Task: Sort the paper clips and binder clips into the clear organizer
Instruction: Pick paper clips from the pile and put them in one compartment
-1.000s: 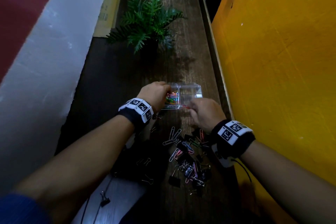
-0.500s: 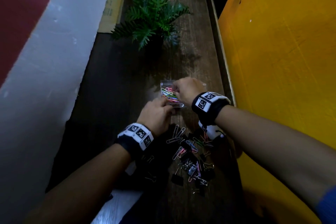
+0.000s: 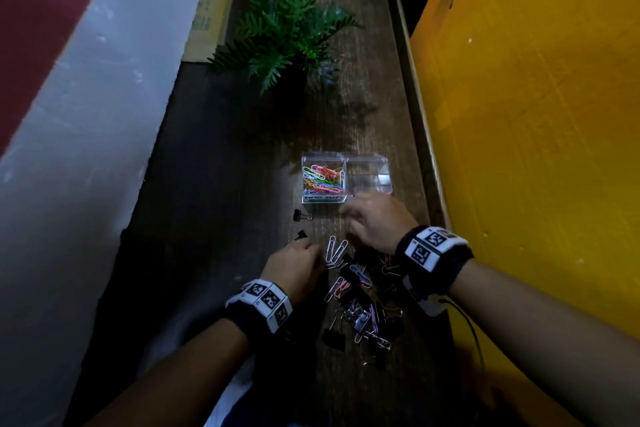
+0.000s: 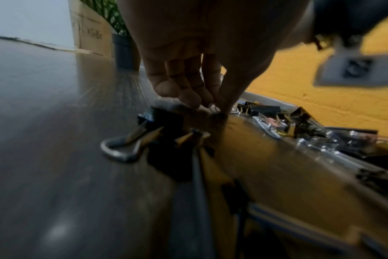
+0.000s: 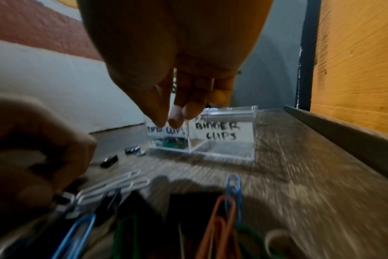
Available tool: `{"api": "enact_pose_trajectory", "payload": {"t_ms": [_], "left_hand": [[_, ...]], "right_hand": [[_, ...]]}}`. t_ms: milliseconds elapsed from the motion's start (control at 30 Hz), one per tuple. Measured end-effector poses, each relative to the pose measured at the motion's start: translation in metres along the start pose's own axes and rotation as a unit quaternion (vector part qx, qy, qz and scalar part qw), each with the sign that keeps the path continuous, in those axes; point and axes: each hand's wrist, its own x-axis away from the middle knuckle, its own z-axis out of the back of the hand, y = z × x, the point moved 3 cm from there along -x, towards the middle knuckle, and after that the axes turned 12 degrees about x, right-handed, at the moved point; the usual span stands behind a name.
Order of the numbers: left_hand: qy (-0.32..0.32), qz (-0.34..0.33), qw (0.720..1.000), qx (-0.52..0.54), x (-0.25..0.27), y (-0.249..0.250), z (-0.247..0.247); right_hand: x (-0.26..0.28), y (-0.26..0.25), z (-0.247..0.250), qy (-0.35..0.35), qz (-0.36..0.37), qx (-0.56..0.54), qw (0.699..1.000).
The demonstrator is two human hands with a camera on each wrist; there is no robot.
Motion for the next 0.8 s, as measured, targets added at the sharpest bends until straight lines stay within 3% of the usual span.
{"api": "enact_pose_trajectory", "payload": {"t_ms": [233,367,433,600,800], "left_hand": [[0.009,0.017,0.999,0.048,0.014,-0.007,0.006],[0.044,0.068,0.988,0.131,0.015,-0.006,0.023],[0.06,0.058,0.986,0.143,0.011,-0.001,0.028],[0.033,0.05,0.995,0.078,-0.018,0.012,0.024],[-0.013,0.059,0.998,0.01,-0.038,0.019,0.018]], "right_hand": [[0.008,-0.015,-0.031,-0.134,0.125,0.073,0.98],[0.008,-0.014,-0.032,-0.172,0.117,0.089,0.974],[0.007,-0.016,-0.034,-0.192,0.111,0.105,0.969],[0.003,-0.017,-0.042,-0.218,0.113,0.147,0.958],[0.009,-0.008,-0.03,-0.215,0.076,0.108,0.968]]}}
